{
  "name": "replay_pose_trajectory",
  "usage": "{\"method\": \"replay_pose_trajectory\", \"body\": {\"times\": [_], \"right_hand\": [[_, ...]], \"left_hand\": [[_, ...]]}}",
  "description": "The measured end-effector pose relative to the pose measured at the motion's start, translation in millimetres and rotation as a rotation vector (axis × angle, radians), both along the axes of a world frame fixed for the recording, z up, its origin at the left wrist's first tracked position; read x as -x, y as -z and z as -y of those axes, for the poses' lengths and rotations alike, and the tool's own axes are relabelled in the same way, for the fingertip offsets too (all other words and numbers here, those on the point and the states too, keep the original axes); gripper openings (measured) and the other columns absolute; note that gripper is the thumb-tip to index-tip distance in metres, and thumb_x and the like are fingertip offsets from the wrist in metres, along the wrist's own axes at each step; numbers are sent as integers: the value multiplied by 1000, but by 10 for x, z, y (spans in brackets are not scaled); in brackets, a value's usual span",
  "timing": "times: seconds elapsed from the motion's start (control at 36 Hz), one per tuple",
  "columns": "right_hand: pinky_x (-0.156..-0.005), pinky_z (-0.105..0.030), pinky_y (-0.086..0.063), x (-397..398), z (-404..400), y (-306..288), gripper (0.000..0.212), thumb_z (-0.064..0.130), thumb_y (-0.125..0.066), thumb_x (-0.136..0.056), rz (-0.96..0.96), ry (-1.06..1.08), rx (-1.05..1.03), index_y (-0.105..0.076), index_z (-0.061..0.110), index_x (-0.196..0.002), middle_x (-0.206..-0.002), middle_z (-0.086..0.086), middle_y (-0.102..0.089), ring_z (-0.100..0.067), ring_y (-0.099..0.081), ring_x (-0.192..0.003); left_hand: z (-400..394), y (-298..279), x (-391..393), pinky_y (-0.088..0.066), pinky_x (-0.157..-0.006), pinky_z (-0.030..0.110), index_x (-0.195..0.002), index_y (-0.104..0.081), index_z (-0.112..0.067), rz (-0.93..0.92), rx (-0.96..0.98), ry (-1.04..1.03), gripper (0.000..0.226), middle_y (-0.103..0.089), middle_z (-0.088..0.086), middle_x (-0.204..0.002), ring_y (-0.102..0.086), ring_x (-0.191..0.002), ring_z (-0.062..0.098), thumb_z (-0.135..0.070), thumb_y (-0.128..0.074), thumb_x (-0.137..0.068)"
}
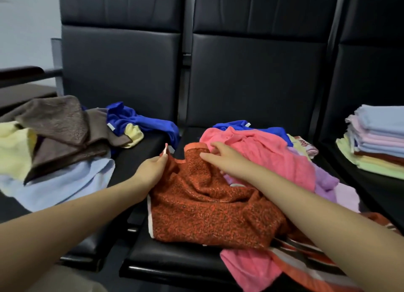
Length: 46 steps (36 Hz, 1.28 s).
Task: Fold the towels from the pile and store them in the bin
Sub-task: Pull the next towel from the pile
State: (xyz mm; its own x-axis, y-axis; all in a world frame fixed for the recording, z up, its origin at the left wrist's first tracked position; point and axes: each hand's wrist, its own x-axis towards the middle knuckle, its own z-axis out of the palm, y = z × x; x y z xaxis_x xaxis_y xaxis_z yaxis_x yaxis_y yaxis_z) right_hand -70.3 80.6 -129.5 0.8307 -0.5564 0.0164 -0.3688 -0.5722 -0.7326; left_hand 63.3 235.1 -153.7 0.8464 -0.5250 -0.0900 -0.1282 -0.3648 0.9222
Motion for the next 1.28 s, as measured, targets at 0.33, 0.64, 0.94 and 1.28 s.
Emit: {"method": "replay_pose_trajectory", "body": {"times": [0.33, 0.64, 0.94, 1.28], "right_hand": [[-84, -23, -49, 28, 99, -259, 16, 22, -68, -91, 208, -72, -71, -72, 11, -102, -95, -2, -72, -12, -66, -90], [-51, -16, -43, 737, 625, -1309, 10, 18, -66, -90, 518, -1, -135, -62, 11, -84, -65, 4, -58, -2, -53, -53], [-72, -26, -57, 1356, 1352, -1323, 22, 17, -75, -76, -88, -11, -295, -68, 3, -92, -86, -10, -73, -18, -70, -78], [-67, -28, -54, 1090, 2245, -1482, 18, 11, -73, -84, 957, 740, -329, -62, 12, -70, -68, -1, -67, -11, -64, -59]], "left_hand": [[94, -273, -178, -40, -85, 27, -80, -59, -27, -97, 373, -82, 28, -62, -10, -84, -55, -85, 11, -40, -45, -100], [396, -612, -346, -44, -38, 13, -69, -67, -13, -326, 505, 8, 43, -69, 1, -63, -60, -43, 6, -39, -49, -99], [965, -907, -305, -48, -64, 27, -71, -58, -20, -447, 642, 165, 38, -63, -5, -51, -60, -47, 8, -44, -47, -99], [1886, -1199, -378, -51, -71, 33, -78, -67, -16, -148, 482, 88, 43, -69, 9, -93, -62, -75, 20, -54, -53, -94]]}}
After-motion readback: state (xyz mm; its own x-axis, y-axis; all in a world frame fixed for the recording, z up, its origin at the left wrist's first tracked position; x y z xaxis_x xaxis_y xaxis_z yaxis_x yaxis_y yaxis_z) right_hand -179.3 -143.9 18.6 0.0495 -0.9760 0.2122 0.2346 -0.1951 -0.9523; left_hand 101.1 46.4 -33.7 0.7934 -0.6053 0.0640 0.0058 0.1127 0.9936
